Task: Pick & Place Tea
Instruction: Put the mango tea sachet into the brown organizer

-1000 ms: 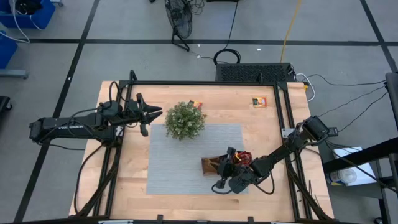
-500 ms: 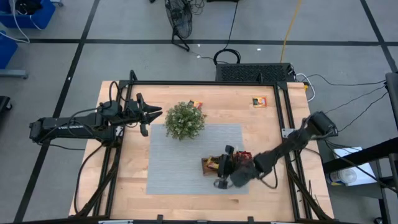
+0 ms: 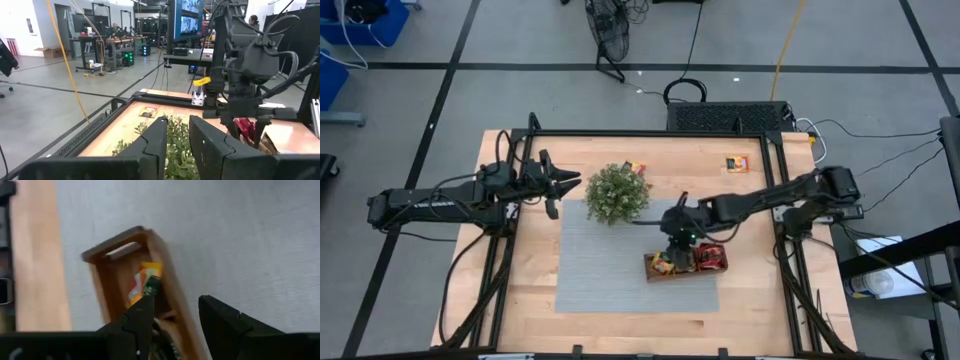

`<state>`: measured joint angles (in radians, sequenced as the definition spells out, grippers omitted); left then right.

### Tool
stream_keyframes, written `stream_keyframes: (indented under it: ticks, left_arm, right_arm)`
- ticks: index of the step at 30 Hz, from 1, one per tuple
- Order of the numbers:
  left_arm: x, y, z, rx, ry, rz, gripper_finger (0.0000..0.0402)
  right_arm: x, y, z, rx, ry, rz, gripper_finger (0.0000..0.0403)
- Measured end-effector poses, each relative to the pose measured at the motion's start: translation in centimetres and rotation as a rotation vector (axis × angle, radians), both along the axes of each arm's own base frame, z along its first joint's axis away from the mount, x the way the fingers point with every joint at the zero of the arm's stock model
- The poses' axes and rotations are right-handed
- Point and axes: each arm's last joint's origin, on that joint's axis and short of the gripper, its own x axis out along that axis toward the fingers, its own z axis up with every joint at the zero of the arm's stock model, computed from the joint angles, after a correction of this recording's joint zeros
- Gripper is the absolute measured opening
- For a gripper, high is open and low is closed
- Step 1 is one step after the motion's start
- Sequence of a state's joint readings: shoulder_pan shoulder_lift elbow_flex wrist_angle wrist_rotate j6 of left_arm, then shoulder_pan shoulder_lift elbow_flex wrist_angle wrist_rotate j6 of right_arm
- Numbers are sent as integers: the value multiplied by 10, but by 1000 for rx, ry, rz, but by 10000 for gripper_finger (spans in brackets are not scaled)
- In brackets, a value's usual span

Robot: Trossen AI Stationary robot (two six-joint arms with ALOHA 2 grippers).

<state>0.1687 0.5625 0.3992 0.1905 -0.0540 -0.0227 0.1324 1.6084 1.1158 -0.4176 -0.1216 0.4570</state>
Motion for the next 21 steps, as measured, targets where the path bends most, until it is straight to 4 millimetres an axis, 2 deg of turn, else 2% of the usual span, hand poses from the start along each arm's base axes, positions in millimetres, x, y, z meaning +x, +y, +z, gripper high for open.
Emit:
stream_keyframes:
  ticks: [12,21]
  left_arm:
    - [0,0,-1,-1,6,0,88]
    - [0,0,-1,-1,7,0,88]
  right_arm:
    - [31,4,-12,99,25,113,144]
    - [31,4,-17,111,61,123,144]
